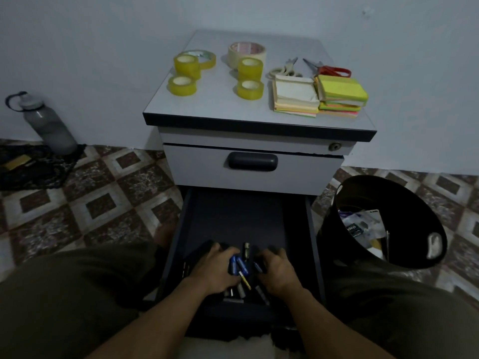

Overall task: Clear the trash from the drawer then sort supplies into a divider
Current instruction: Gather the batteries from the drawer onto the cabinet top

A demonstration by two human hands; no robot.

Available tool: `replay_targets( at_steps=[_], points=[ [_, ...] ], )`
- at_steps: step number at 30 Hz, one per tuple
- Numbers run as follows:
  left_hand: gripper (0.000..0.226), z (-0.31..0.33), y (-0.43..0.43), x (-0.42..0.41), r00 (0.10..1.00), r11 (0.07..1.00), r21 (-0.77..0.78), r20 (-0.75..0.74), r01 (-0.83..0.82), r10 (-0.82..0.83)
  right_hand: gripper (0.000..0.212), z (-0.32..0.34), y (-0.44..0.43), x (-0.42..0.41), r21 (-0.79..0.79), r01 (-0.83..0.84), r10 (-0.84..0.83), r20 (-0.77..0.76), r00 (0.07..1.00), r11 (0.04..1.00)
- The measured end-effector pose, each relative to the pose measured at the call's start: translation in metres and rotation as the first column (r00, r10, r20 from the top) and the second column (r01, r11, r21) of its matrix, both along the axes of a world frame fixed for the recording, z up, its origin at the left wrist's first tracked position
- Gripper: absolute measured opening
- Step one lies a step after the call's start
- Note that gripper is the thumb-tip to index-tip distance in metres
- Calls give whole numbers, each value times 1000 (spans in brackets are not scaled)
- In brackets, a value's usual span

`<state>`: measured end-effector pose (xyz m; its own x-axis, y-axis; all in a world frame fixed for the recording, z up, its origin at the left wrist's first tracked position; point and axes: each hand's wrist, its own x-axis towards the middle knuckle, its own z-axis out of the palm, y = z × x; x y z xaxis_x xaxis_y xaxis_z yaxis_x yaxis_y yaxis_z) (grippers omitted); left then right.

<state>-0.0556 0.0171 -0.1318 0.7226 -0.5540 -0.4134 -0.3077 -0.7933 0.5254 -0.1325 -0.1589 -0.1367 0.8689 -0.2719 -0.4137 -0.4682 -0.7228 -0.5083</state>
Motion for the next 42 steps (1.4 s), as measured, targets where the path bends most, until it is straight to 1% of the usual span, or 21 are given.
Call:
replay_targets(
  at_steps=[3,5,7,11,14,18,20,23,25,29,31,33,36,39,42],
  points=[
    [53,-1,-6,4,999,999,-7,33,-32,33,39,-3,-1,3,-3,27,-27,52,998,1000],
    [42,-4,-9,6,996,997,-22,61,-68,69,36,-5,-1,4,-16,35,-33,84,996,999],
    [35,-7,-12,8,992,996,-27,89,-90,92,36,-3,-1,5,-8,45,-45,88,995,999],
    [37,-9,-14,10,991,996,26,103,-88,85,40,-1,-2,7,-2,48,-48,79,996,999],
    [37,-10,-12,12,988,995,70,142,-70,60,37,-1,-2,8,9,56,-56,115,992,998],
    [40,-8,-8,14,988,995,93,154,-39,25,34,0,-3,7,88,108,-119,134,984,990],
    [39,-8,-6,15,986,997,60,160,-50,40,34,1,-5,6,140,146,-165,132,977,979],
    [29,-8,0,18,981,998,-12,182,-67,68,35,0,-6,5,170,196,-221,139,965,966],
    [31,-9,3,19,981,996,-35,174,-78,83,35,0,-6,5,180,228,-254,135,958,957],
    [31,-7,6,18,981,994,-75,173,-76,88,26,3,-3,4,192,267,-299,165,940,944],
    [29,-4,7,17,984,990,-111,149,-86,102,25,5,-2,3,179,275,-308,189,933,944],
    [29,-3,9,17,985,985,-130,110,-115,130,22,8,-1,3,182,279,-311,179,933,943],
    [30,4,11,13,978,962,-181,10,-203,208,18,19,1,3,171,271,-302,190,934,947],
    [32,20,10,12,939,909,-241,-142,-340,313,16,33,4,3,155,249,-280,226,933,956],
    [24,54,11,12,883,849,-276,-276,-452,380,16,61,4,5,197,221,-265,243,933,955]
  ],
)
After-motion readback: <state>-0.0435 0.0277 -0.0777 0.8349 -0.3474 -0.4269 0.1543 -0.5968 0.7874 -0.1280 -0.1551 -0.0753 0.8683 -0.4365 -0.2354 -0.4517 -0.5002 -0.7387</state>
